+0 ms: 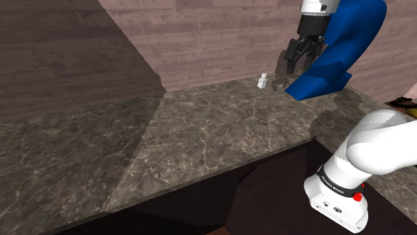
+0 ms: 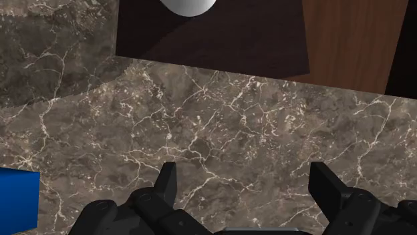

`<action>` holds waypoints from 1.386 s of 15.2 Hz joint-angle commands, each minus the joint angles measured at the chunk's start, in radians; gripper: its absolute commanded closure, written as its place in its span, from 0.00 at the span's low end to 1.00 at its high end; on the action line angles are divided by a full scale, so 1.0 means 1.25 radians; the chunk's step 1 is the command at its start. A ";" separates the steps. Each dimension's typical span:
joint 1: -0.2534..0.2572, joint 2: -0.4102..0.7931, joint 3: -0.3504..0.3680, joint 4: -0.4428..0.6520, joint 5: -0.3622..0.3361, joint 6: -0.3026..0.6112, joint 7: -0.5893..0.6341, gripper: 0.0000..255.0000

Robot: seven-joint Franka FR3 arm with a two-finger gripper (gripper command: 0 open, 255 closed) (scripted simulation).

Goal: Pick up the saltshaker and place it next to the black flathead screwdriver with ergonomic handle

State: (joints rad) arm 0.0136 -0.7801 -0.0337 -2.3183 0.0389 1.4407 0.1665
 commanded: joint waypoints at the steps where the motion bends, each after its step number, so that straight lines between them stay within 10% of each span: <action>1: 0.000 0.000 0.000 0.000 0.000 0.000 0.000 0.00; 21: -0.044 0.421 -0.235 0.108 -0.090 0.361 -0.310 0.00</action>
State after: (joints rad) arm -0.0427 -0.2976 -0.3157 -2.2040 -0.0807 1.8649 -0.2012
